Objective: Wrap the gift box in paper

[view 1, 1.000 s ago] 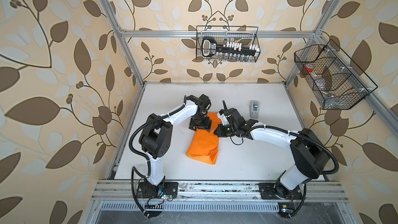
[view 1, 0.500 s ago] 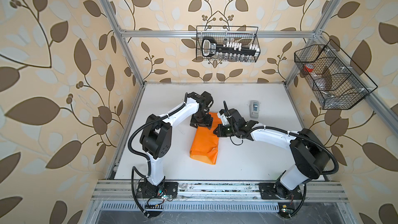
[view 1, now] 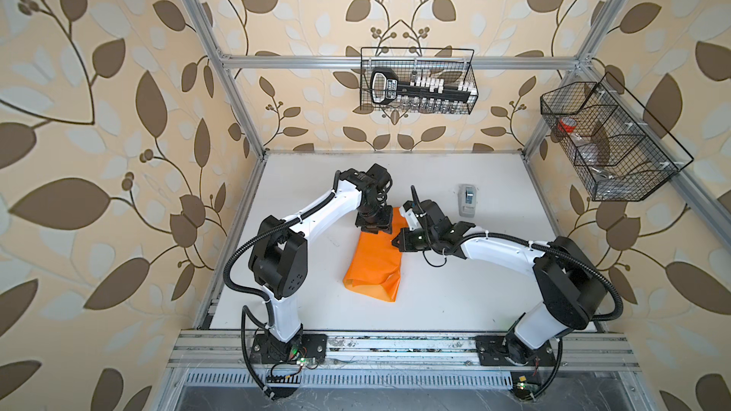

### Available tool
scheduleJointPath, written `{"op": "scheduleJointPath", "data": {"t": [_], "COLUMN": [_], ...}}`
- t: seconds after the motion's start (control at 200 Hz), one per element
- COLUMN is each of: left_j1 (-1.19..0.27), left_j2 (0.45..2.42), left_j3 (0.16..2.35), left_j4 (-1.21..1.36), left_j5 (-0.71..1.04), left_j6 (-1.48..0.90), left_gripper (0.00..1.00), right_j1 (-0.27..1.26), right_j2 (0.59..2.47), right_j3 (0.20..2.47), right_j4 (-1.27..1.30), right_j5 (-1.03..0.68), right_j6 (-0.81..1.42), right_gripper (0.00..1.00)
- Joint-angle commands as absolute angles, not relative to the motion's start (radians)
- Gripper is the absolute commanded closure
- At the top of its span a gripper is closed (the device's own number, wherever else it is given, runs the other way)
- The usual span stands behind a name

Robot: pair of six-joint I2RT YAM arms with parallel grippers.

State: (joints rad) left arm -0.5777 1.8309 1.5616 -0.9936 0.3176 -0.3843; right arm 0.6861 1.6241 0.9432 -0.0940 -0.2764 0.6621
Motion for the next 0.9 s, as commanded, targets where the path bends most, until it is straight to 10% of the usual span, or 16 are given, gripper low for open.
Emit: {"op": "scheduleJointPath", "data": {"t": [0.0,0.9], "left_j1": [-0.589,-0.604], "left_j2": [1.815,1.850], "left_j3": [1.515,1.427], "left_j4": [-0.921,-0.710], "left_j5": [0.394,0.534], "left_j6": [-0.422,-0.523], "left_gripper": [0.60,0.73], "right_j1": [0.680,0.664], "right_j2": [1.599,1.507], "right_j3": [0.913,0.886], "right_j4": [-0.161,-0.169], "right_j5": [-0.243,-0.270], "right_j6": [0.669,0.684], "right_gripper": [1.00,1.00]}}
